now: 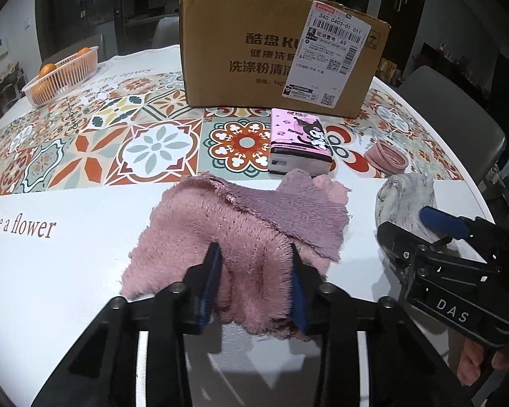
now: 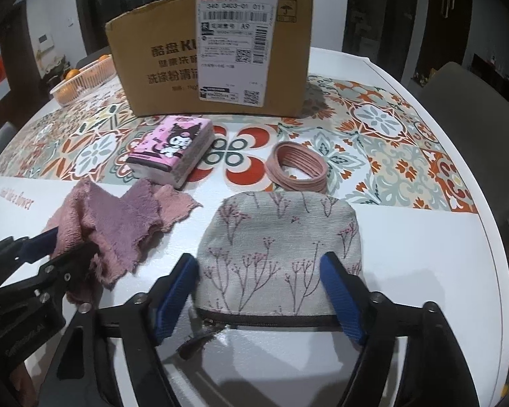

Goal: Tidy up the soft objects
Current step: 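Grasp the pink fuzzy towel with the left tool while the right tool grasps the floral pouch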

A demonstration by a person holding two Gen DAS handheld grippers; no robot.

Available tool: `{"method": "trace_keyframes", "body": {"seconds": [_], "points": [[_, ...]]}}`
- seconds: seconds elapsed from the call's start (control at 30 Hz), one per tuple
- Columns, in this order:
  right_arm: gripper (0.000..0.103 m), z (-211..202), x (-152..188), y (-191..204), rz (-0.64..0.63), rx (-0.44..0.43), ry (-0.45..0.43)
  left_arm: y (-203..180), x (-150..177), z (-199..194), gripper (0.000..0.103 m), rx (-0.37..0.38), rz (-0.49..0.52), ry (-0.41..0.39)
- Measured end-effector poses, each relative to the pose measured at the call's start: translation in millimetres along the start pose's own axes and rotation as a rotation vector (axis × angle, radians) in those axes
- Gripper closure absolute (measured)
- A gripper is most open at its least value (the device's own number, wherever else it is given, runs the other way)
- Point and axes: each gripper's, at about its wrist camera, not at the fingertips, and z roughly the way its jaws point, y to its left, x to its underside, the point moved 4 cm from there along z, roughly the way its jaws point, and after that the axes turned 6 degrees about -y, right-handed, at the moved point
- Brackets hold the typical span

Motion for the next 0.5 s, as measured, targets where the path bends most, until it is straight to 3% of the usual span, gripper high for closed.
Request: {"method": "trace_keyframes", "body": {"seconds": [0.03,0.2,0.33,0.5], "points": [[0.041,-1.2,0.3,2.1,-0.004,-0.012,-0.004,-0.1,0.2,-0.4,0.073,0.004,-0.003,0.0],[0.076,-4.5,0.8,6.9,0.018,-0.073,-0.012,-3.0,1.5,-2.1,0.081,0.016,-0.007,0.002],[0.089,-4.5,1.1,5.0,0.071,-0.125,-0.007,-5.3,2.3,-4.0,0.084,0.021,-0.006,0.0],[0.093,-5.9,1.5,3.8,0.11,-0.143,-0.015,-7.1,1.8,-6.9,0.085,0.029,-0.008,-0.005]]}}
